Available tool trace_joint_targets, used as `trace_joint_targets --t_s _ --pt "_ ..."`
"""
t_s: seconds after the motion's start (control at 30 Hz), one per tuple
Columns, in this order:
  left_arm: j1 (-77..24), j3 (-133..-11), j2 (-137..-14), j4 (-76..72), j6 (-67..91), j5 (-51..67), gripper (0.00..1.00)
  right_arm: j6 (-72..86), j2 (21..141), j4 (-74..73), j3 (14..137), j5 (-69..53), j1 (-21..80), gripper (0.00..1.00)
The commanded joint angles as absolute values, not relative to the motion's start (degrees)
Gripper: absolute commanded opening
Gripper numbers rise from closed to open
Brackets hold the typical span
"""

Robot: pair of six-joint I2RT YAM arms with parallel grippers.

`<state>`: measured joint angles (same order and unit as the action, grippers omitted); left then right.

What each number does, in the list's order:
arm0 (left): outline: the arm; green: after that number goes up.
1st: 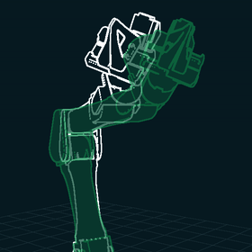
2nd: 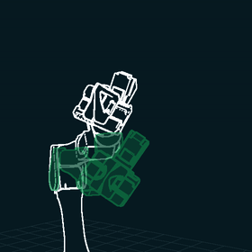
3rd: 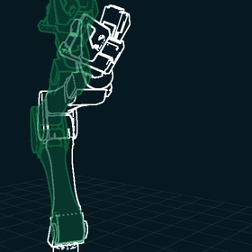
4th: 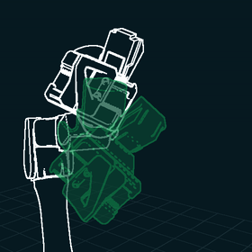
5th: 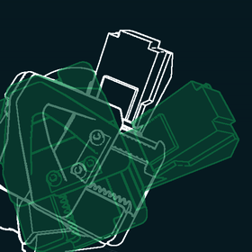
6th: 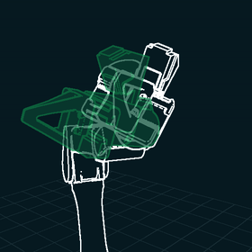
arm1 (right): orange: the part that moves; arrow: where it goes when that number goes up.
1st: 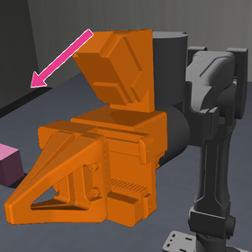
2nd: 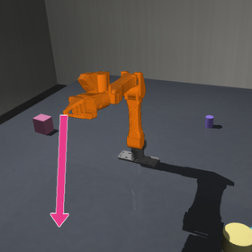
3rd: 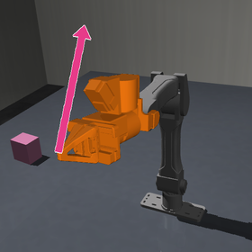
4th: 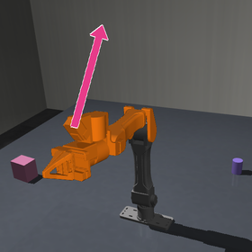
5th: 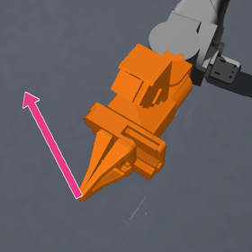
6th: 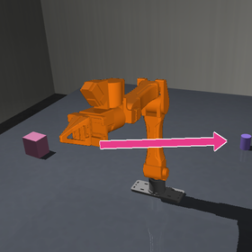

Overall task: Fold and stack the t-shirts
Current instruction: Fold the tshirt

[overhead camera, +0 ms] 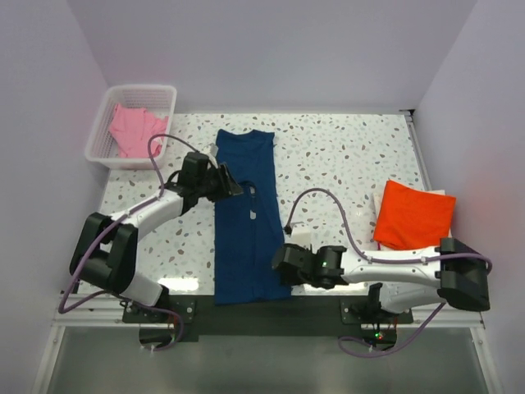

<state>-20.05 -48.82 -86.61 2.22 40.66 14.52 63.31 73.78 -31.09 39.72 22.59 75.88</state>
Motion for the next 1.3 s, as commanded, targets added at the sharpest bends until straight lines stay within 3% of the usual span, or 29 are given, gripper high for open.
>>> trace_joint_targets --t_s 0.0,0.2,0.37,0.63,1.0,1.07,1.2,1.27 --pt "-23.11 -46.16 -82.1 3.42 38.23 13.45 0.48 58.39 68.91 -35.59 45.26 27.86 72.53 0.54" --pt "-24.43 -39.73 -77.26 2.9 39.99 8.88 0.43 40.97 70.47 -20.06 48.76 11.46 47.49 0.54" --pt "-24.43 -37.18 -73.48 2.99 41.31 8.17 0.42 32.27 90.73 -14.16 66.66 6.17 35.89 0.53" --pt "-24.35 -39.02 -70.23 8.17 38.85 8.09 0.42 26.98 117.75 -12.56 94.97 2.72 28.75 0.53" --pt "-24.17 -41.13 -70.05 10.46 37.44 8.17 0.42 27.24 138.24 -16.87 114.78 1.41 27.07 0.49" --pt "-24.0 -41.48 -70.57 10.46 37.18 8.17 0.42 27.59 139.74 -17.58 115.75 1.49 26.98 0.46" --pt "-23.99 -41.92 -71.45 10.2 37.09 8.35 0.42 27.6 140.54 -17.58 115.14 3.86 26.9 0.21" --pt "-23.82 -42.01 -72.16 9.85 37.09 8.7 0.42 27.16 141.06 -17.84 115.4 5.62 26.54 0.15"
